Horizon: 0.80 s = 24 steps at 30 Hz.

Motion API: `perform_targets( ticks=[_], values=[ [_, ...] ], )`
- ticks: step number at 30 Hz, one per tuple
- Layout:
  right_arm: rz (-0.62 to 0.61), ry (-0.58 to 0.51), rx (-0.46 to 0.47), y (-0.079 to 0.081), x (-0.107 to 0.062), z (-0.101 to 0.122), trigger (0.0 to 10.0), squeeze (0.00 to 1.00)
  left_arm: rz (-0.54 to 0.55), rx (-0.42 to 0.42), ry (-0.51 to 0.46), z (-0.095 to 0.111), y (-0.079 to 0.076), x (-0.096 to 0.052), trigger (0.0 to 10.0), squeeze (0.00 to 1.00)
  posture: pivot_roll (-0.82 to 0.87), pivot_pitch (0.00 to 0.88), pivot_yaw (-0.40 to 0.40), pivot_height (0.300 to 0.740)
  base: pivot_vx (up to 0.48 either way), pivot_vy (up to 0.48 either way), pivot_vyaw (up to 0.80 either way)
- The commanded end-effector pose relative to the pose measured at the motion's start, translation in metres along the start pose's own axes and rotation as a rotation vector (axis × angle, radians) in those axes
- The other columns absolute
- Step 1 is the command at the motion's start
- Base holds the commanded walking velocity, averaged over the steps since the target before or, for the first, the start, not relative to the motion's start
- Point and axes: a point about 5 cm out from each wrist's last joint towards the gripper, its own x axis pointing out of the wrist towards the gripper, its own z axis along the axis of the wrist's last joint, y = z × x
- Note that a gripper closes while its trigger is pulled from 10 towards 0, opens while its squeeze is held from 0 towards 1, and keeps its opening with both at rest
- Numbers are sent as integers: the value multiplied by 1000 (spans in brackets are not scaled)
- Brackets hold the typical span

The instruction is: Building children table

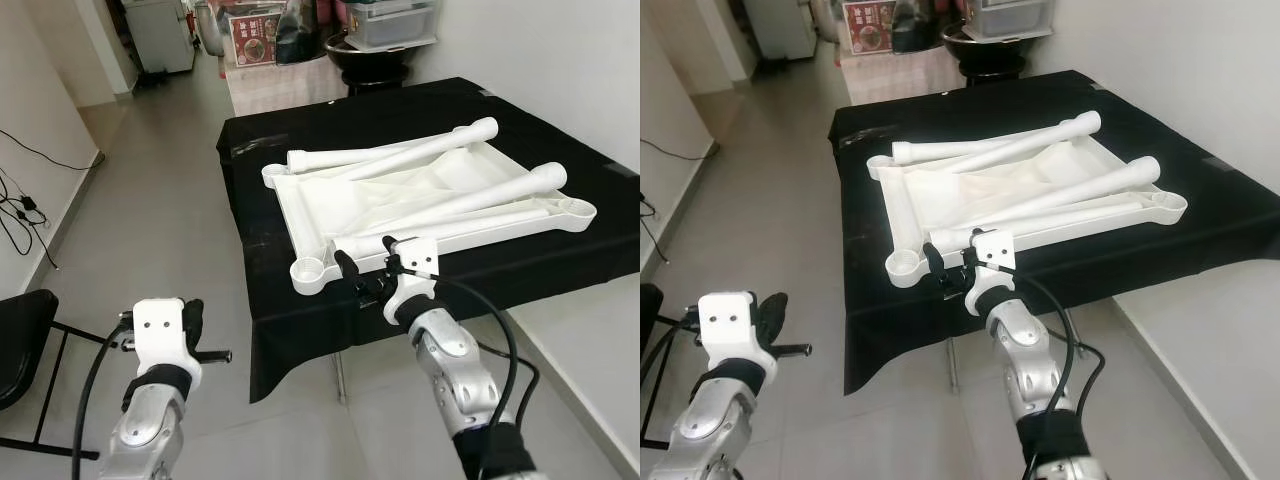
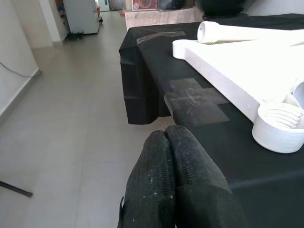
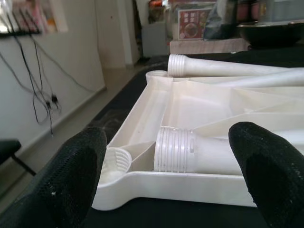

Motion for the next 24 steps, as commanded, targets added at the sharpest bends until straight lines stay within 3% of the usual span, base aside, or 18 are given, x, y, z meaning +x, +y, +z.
perform_targets(
  ticks=[1,24],
  values=[
    [7,5,2,3,2,0,10000,0,9,11,21,-3,3,-1,10000,0,-97,43,73,740,0,0,0],
    [25,25,7,4,1,-4,10000,0,5,-1,37,-8,4,-6,10000,0,-114,46,74,740,0,0,0]
  ],
)
